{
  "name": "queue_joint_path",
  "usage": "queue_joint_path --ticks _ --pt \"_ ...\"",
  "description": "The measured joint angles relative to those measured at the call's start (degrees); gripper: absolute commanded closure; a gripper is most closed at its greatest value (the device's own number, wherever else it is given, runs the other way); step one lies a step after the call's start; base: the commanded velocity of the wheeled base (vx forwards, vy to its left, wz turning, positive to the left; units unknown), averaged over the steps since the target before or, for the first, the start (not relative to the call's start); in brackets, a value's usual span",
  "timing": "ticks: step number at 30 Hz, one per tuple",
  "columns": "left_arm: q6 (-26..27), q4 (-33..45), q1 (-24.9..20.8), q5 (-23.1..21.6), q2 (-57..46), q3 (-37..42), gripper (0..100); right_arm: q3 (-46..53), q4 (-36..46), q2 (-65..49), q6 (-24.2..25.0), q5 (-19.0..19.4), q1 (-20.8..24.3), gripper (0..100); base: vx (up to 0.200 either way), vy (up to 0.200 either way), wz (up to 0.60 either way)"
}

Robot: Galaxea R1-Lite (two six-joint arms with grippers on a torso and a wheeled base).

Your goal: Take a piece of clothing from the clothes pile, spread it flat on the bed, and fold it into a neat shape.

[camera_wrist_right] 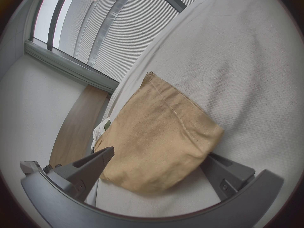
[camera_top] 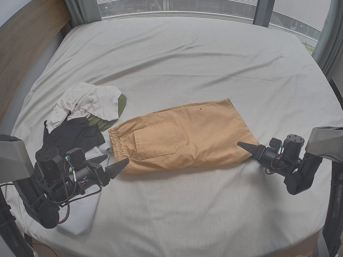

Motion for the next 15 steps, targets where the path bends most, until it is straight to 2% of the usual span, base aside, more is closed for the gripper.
queue_joint_path --ticks 6,15 --pt "0.0 0.0 0.0 0.0 0.0 -0.1 0 -1.2 -5.1 2.9 2.5 0.0 1.2 0 0.0 0.0 0.0" --pt "-0.1 0.0 0.0 0.0 0.0 -0.2 0 -3.4 -5.3 4.9 3.5 0.1 2.4 0 0.0 0.0 0.0"
